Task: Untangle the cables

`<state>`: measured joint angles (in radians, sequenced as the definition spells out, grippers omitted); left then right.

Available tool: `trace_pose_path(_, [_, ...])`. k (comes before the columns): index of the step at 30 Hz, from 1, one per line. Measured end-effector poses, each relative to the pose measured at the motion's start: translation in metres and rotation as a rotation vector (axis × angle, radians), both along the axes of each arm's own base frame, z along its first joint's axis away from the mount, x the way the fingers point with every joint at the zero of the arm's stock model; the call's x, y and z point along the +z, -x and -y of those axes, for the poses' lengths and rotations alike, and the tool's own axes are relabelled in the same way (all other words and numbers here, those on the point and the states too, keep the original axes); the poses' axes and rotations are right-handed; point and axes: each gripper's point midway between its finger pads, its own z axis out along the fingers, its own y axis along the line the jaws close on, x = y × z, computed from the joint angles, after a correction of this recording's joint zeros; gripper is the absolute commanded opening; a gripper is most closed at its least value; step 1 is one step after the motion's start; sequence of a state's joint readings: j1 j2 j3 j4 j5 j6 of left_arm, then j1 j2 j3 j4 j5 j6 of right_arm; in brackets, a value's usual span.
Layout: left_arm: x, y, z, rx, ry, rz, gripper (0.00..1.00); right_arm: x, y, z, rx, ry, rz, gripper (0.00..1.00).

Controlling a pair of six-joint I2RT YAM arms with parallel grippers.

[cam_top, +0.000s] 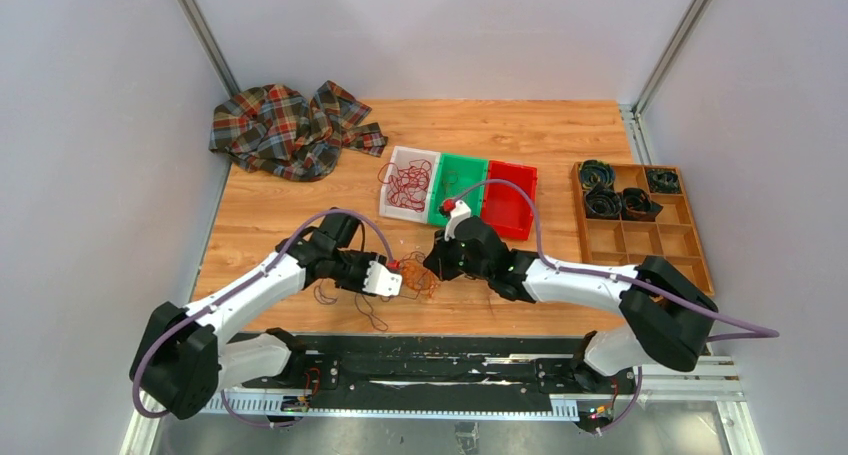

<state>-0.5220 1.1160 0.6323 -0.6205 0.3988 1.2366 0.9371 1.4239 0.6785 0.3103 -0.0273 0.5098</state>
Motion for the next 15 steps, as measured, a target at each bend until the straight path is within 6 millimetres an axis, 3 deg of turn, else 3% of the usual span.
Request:
trace_pose_path(6, [-0.002,-0.017,0.011,-0.017,0.033,0.06,0.34,-0.009,0.009,0.005,0.011,0.003,-0.046,0.01])
trace_pose_path(13, [-0.009,-0.022,0.018,-0.057,0.034,0.071,0.16,-0.003,0.017,0.012,0.027,-0.015,-0.079,0.01])
trace_pose_path(15, [-0.013,-0.017,0.015,-0.08,0.015,0.053,0.05,0.0,0.019,0.015,0.035,-0.019,-0.089,0.01])
